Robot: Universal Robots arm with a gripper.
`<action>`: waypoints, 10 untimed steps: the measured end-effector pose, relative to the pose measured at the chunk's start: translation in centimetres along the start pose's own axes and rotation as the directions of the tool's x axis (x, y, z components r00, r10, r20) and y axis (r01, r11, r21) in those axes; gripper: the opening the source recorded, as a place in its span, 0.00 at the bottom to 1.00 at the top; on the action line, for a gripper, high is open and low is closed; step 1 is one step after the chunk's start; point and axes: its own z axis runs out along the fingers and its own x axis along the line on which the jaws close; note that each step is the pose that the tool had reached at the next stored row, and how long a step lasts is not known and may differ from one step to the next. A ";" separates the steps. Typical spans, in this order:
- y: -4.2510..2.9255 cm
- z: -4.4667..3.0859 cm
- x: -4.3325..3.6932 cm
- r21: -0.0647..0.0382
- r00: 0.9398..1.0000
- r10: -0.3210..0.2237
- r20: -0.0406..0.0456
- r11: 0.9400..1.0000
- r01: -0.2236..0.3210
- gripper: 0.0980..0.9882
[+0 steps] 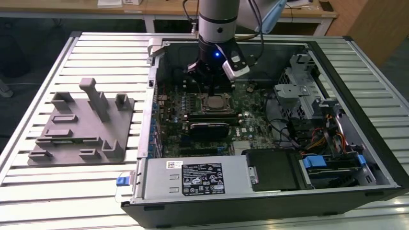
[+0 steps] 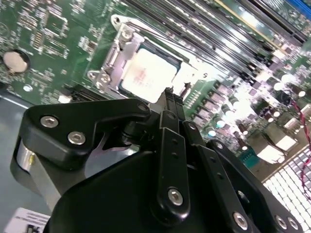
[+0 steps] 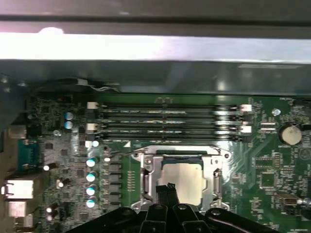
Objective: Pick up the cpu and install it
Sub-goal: 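Close the cpu cover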
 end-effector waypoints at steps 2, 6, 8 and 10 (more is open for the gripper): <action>0.00 0.01 -0.45 0.000 1.000 0.000 0.000 1.000 0.000 0.01; 0.01 0.02 -1.44 0.000 1.000 0.000 0.000 1.000 0.000 0.01; 0.01 0.02 -1.93 0.000 1.000 0.000 0.000 1.000 0.000 0.01; 0.01 0.02 -2.04 0.000 1.000 0.000 0.000 1.000 0.000 0.01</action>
